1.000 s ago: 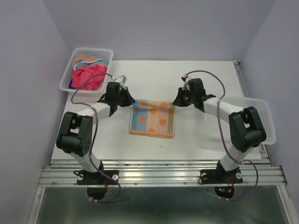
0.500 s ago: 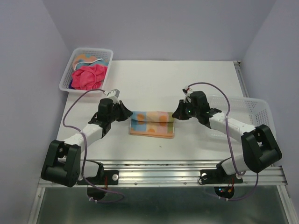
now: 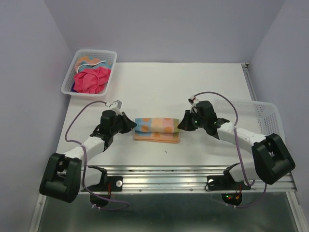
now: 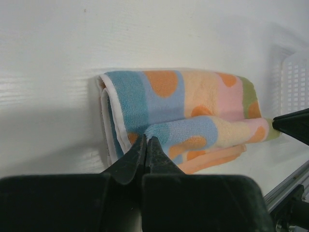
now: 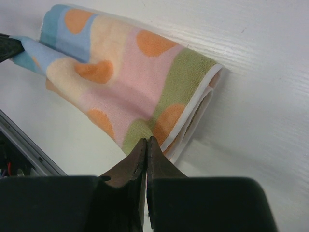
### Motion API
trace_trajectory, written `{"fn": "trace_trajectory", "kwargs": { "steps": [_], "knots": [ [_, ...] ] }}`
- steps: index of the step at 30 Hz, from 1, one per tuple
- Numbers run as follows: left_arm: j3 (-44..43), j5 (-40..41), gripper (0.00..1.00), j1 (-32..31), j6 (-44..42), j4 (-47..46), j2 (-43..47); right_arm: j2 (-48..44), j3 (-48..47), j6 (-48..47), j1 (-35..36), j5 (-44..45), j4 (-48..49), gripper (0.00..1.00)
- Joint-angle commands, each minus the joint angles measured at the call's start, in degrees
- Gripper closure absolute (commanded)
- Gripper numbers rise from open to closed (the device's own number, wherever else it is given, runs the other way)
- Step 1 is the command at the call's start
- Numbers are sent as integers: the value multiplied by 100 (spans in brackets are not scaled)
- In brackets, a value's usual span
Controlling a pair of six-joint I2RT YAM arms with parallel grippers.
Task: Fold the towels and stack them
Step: Fold the towel
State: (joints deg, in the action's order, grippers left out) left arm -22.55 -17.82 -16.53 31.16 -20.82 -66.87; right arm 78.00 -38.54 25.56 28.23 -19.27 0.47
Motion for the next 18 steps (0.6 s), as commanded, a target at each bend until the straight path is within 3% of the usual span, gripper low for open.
{"fn": "trace_trajectory", "kwargs": {
  "steps": [1,4,5,7,8,9,10,12,14,15,18],
  "knots": [
    [233,-63,100,-43,153,-212,245,-153,154,107,86,-7,199,98],
    [365,-125,93,-52,189,-195,332,-118,251,142,130,-59,208,95],
    [408,-99,73,-52,224,-81,359,-127,286,133,148,-121,190,92],
    [409,42,46,-52,250,156,473,-197,409,133,165,-104,155,79],
    [383,68,27,-52,268,340,552,-319,435,107,174,-104,103,68],
    [391,86,17,-52,277,585,796,-398,488,90,183,-104,-28,55],
    [417,138,1,-52,320,675,964,-573,514,72,200,-104,-29,50],
    [531,366,1,-60,487,973,1550,-785,550,28,227,-95,-293,31],
    [680,516,1,-60,663,1079,1965,-987,559,19,253,36,-389,20],
    [716,595,1,-69,777,1167,2333,-1127,541,36,279,115,-451,0],
    [673,946,1,-69,839,1370,2774,-1129,270,98,376,537,-688,0]
  ]
}}
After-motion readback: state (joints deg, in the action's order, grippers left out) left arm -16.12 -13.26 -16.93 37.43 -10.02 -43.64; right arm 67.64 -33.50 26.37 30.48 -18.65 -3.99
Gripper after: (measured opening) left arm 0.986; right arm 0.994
